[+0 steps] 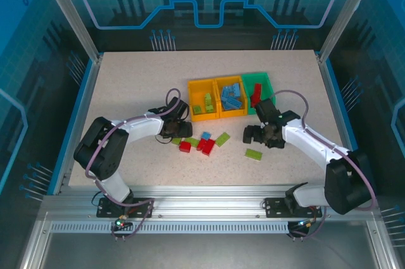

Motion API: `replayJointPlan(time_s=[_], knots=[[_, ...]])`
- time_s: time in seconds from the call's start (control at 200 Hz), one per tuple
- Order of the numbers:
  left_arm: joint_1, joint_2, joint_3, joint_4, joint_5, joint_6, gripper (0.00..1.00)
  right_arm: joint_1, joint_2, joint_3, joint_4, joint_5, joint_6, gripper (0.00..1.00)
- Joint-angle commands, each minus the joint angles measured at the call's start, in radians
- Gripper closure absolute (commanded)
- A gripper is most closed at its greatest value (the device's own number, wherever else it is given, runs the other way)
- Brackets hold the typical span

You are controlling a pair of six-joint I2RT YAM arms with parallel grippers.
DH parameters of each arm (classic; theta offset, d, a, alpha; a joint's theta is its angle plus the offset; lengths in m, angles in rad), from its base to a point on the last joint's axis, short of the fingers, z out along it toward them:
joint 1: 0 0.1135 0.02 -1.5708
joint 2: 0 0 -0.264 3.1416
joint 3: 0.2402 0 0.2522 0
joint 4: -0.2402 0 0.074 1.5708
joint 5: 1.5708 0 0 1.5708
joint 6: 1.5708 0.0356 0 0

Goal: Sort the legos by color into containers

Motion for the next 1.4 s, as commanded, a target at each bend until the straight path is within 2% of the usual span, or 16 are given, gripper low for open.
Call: replayJointPlan(time_s=[0.0,0.205,0.55,0.67,0.9,1.085,1.216,1.396], knots=[[0.007,-0.009,-0.008,-0.001,0.008,-0.012,0.29,0.002,-0.033,-0.047,-0.014,-0.037,0.081,0.00],[0.007,0.003,-0.002,0.003,0.008,-0.014,0.29,0.039,0.007,-0.079,0.021,-0.055,0.113,0.00],[0.006,0.011,-0.004,0.007,0.003,-0.020,0.20,0.081,0.128,-0.061,0.051,-0.044,0.134,0.04],[0.009,0.019,0.001,0.005,0.003,-0.023,0.19,0.082,0.171,-0.050,0.062,-0.046,0.121,0.09],[0.009,0.008,-0.001,0.000,-0.001,-0.024,0.19,0.099,0.226,-0.033,0.058,-0.019,0.102,0.37],[0.010,0.002,-0.005,0.000,-0.001,-0.029,0.19,0.144,0.237,0.030,0.024,0.030,0.058,0.48],[0.011,-0.008,-0.011,-0.001,-0.007,-0.035,0.19,0.186,0.225,0.129,-0.013,0.056,0.024,0.48],[0.019,-0.025,-0.027,-0.003,-0.014,-0.035,0.19,0.213,0.232,0.317,-0.003,0.027,-0.054,0.47]])
